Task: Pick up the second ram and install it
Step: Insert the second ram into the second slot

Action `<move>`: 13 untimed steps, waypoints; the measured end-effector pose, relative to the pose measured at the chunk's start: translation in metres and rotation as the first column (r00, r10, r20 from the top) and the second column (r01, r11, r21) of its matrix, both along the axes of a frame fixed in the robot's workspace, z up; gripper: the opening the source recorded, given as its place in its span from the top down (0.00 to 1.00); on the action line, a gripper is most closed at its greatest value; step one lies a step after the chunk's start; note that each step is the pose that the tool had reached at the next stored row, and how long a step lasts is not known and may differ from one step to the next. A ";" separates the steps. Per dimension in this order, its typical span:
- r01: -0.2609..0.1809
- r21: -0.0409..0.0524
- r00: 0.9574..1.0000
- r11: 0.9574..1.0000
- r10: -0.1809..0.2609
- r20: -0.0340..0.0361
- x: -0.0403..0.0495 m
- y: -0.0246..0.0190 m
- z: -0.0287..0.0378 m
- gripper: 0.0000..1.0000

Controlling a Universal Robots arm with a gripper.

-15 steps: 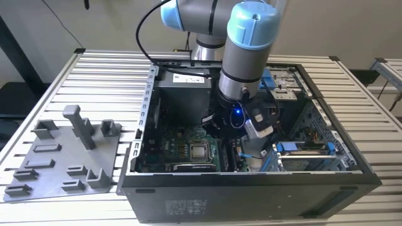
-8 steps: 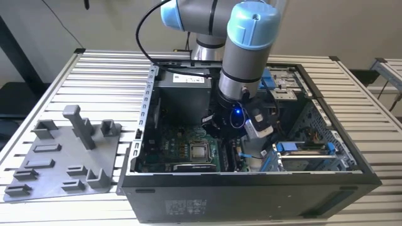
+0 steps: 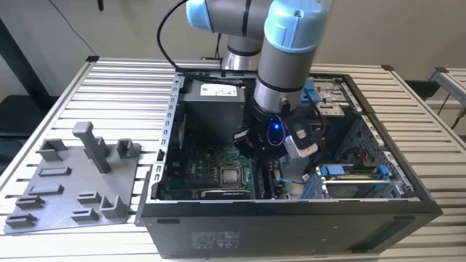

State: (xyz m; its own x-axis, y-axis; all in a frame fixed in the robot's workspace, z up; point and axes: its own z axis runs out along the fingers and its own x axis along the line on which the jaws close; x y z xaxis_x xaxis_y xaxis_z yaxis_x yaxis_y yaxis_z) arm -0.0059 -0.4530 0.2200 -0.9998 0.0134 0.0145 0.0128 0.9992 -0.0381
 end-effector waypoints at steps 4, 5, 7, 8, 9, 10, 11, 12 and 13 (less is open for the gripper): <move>0.000 0.000 1.000 1.000 0.000 0.000 0.0000 0.0000 0.0180 0.78; 0.000 0.000 1.000 1.000 0.000 -0.001 -0.0001 0.0001 0.0203 0.78; 0.000 0.000 1.000 1.000 0.000 -0.001 -0.0001 0.0000 0.0203 0.78; 0.000 0.000 1.000 1.000 0.000 -0.001 -0.0001 0.0001 0.0202 0.78; 0.000 0.000 1.000 1.000 0.000 -0.001 -0.0001 0.0000 0.0203 0.81; 0.000 0.000 1.000 1.000 0.000 -0.001 -0.0001 0.0000 0.0203 0.87; 0.000 0.000 1.000 1.000 0.000 -0.001 -0.0001 0.0000 0.0203 0.87; 0.000 0.000 1.000 1.000 0.000 -0.001 -0.0001 0.0000 0.0203 0.89; 0.000 0.000 1.000 1.000 0.000 -0.001 -0.0001 0.0000 0.0203 0.89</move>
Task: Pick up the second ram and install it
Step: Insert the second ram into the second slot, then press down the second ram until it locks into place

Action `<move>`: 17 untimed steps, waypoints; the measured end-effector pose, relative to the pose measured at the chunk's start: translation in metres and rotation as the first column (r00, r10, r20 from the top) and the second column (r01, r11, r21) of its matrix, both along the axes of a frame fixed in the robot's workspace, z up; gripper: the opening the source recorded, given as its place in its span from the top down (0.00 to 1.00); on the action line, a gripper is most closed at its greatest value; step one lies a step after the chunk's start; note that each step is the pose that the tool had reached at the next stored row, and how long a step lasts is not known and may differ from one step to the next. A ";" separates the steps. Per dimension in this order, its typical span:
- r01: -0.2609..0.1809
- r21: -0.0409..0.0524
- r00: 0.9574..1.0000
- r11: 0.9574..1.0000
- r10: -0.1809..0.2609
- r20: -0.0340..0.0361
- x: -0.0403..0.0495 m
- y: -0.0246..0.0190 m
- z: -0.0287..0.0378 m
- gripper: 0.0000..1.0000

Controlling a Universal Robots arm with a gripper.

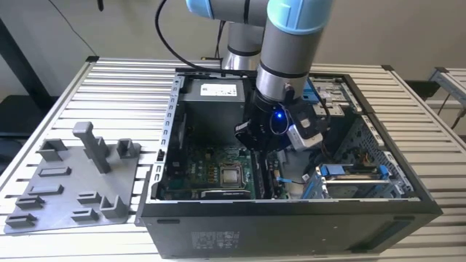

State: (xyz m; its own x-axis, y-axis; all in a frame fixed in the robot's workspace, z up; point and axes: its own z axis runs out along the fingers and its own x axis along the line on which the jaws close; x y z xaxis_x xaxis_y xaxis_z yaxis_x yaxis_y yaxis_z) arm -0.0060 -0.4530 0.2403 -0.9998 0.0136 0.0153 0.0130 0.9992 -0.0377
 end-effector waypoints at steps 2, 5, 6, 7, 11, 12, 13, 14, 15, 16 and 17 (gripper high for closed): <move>0.000 0.000 1.000 1.000 0.000 0.000 0.0000 0.0000 0.0000 0.89; 0.000 0.001 1.000 1.000 0.000 0.000 0.0000 0.0000 0.0000 0.89; 0.000 0.001 1.000 1.000 0.000 0.000 0.0000 0.0000 0.0000 0.89; 0.000 0.001 1.000 1.000 0.000 0.000 0.0000 0.0000 0.0000 0.89; 0.000 0.001 1.000 1.000 0.000 0.000 0.0000 0.0000 0.0000 0.89; 0.000 0.001 1.000 1.000 0.000 0.000 0.0000 0.0000 0.0000 0.89; 0.000 0.001 1.000 1.000 0.000 0.000 0.0000 0.0000 0.0000 0.89; 0.000 0.001 1.000 1.000 0.000 0.000 0.0000 0.0000 0.0000 0.89; 0.000 0.001 1.000 1.000 0.000 0.000 0.0000 0.0000 0.0000 0.89; -0.002 0.001 1.000 1.000 0.002 0.000 0.0000 0.0000 0.0000 0.89; -0.006 0.001 1.000 1.000 0.006 0.000 0.0000 0.0000 0.0000 0.89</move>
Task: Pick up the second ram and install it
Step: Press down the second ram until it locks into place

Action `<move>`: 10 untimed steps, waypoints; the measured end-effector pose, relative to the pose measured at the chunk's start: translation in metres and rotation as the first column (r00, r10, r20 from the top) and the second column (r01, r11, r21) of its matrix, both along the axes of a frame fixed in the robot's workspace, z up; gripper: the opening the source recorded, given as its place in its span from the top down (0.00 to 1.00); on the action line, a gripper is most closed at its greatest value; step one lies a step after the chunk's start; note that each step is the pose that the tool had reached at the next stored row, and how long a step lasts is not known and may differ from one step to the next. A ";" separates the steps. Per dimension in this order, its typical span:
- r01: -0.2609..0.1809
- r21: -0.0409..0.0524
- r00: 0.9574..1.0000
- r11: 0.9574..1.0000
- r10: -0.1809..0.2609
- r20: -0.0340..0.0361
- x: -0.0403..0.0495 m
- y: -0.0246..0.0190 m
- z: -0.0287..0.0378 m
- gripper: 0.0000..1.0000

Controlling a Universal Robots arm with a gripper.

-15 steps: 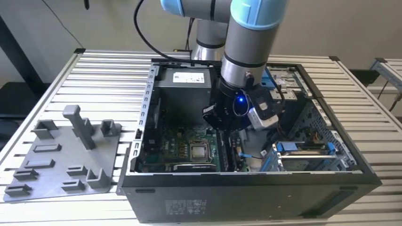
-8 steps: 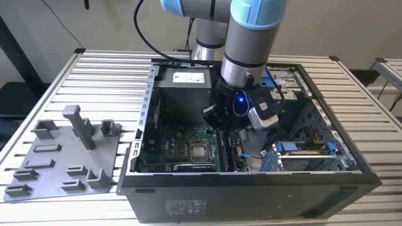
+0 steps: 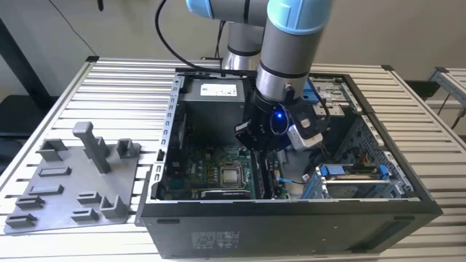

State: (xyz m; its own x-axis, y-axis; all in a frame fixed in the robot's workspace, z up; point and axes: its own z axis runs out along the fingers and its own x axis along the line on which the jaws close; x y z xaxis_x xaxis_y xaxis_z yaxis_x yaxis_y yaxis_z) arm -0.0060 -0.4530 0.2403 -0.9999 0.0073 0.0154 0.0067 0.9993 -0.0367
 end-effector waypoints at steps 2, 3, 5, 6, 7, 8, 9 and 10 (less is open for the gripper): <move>-0.019 0.004 1.000 1.000 0.019 0.000 -0.0001 -0.0001 -0.0001 0.89; -0.028 0.009 1.000 1.000 0.028 0.000 -0.0003 -0.0001 -0.0004 0.89; -0.049 0.019 0.999 0.999 0.049 0.001 -0.0004 0.0000 -0.0003 0.89; -0.059 0.024 0.998 0.998 0.059 0.001 -0.0004 0.0000 -0.0003 0.89; -0.069 0.029 0.998 0.997 0.069 0.001 -0.0004 0.0000 -0.0004 0.89; -0.078 0.033 0.997 0.996 0.078 0.002 -0.0004 0.0000 -0.0004 0.89; -0.086 0.034 0.996 0.996 0.086 0.003 -0.0004 -0.0001 -0.0004 0.89; -0.091 0.035 0.996 0.995 0.091 0.004 -0.0004 -0.0006 -0.0005 0.89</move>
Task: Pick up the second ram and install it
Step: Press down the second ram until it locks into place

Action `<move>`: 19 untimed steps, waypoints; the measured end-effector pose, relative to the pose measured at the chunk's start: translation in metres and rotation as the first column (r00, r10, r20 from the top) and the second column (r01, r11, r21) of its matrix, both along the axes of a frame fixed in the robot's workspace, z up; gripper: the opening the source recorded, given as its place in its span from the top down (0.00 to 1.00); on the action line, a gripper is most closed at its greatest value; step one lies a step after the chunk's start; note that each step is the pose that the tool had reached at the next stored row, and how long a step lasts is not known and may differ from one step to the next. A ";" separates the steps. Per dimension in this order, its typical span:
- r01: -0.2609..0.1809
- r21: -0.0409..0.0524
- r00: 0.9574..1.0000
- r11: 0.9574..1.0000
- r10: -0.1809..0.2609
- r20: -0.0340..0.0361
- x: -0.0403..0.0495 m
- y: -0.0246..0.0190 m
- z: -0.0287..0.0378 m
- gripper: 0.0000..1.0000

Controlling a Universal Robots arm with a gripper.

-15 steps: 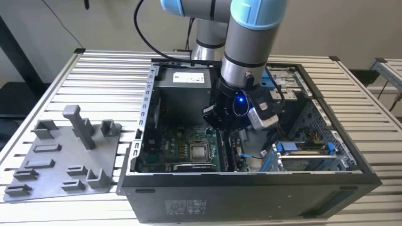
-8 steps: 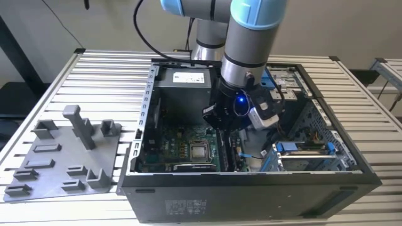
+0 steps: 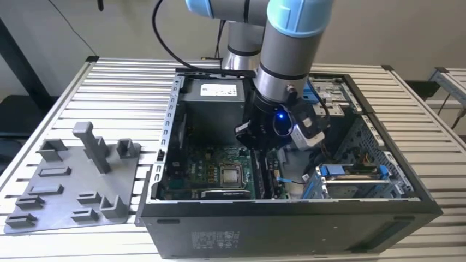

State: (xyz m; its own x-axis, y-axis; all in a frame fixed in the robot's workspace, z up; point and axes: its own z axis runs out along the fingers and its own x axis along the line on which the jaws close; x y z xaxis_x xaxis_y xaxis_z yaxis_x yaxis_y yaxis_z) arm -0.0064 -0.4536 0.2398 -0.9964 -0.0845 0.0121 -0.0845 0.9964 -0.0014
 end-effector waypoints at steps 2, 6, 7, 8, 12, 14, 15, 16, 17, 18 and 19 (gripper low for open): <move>-0.007 0.000 1.000 1.000 0.007 0.002 0.0000 -0.0024 0.0000 0.89; -0.038 0.000 0.999 0.999 0.038 0.015 -0.0001 -0.0041 0.0001 0.89; -0.048 0.000 0.999 0.999 0.048 0.020 -0.0001 -0.0045 0.0000 0.89; -0.056 -0.001 0.998 0.998 0.056 0.024 -0.0002 -0.0050 0.0000 0.89; -0.087 -0.001 0.996 0.996 0.087 0.033 -0.0017 -0.0066 0.0000 0.89; -0.109 -0.001 0.993 0.994 0.109 0.034 -0.0023 -0.0068 -0.0002 0.89; -0.121 -0.001 0.992 0.993 0.121 0.035 -0.0027 -0.0069 -0.0003 0.89; -0.132 -0.001 0.991 0.991 0.132 0.035 -0.0031 -0.0070 -0.0004 0.89; -0.141 -0.002 0.989 0.990 0.141 0.036 -0.0035 -0.0070 -0.0004 0.89; -0.151 -0.002 0.988 0.989 0.151 0.037 -0.0040 -0.0070 -0.0005 0.89; -0.160 -0.002 0.986 0.987 0.160 0.038 -0.0045 -0.0071 -0.0004 0.89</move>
